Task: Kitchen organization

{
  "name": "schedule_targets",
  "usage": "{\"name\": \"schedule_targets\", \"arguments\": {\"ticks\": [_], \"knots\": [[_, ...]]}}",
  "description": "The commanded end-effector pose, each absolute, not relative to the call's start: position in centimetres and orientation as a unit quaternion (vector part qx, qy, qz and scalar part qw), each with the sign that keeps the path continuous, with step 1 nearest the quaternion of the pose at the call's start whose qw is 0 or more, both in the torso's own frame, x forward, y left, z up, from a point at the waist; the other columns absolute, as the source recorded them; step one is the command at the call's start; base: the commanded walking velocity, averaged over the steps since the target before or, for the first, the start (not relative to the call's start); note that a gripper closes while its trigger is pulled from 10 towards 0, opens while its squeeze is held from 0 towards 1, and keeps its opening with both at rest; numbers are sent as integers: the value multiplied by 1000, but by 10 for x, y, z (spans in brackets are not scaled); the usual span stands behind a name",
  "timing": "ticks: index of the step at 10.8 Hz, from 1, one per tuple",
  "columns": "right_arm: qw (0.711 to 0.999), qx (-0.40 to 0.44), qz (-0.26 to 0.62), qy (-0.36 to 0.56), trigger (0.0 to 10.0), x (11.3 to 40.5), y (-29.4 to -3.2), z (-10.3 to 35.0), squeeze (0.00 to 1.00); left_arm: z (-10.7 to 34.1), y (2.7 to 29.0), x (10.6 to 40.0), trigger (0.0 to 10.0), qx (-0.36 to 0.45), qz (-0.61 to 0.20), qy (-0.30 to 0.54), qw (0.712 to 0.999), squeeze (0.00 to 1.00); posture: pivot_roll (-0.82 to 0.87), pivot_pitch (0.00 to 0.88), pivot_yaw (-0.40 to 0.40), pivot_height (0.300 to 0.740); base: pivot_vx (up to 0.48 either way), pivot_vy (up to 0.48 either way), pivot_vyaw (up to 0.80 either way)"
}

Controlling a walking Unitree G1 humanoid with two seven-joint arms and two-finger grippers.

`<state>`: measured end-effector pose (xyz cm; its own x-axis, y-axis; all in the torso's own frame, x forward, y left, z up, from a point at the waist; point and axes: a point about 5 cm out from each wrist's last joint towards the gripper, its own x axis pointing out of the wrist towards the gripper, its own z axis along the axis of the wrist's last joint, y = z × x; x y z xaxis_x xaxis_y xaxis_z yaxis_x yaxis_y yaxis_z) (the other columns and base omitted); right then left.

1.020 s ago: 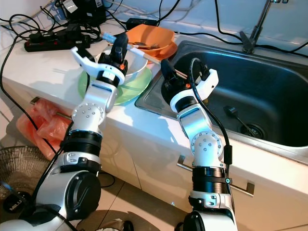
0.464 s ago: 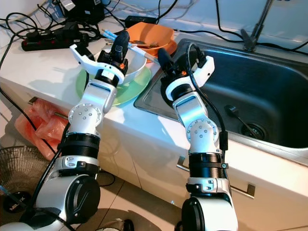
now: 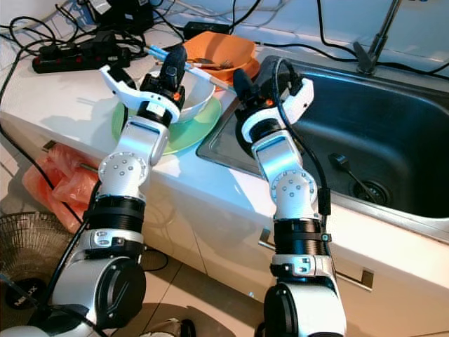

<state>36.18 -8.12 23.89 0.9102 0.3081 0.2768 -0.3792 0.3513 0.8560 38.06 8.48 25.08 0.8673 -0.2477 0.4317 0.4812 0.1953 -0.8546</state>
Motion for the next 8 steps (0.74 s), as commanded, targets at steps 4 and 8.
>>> {"name": "schedule_targets", "arguments": {"ticks": [4,8], "knots": [[791,562,239,-47,0,361,-55,264,0,210,37,368,10000,-592,-214,-11,777,0,31,97,73,740,0,0,0],[784,577,225,-51,0,363,-59,270,0,192,38,371,10000,-586,-178,19,791,827,22,94,75,740,0,0,0]]}}
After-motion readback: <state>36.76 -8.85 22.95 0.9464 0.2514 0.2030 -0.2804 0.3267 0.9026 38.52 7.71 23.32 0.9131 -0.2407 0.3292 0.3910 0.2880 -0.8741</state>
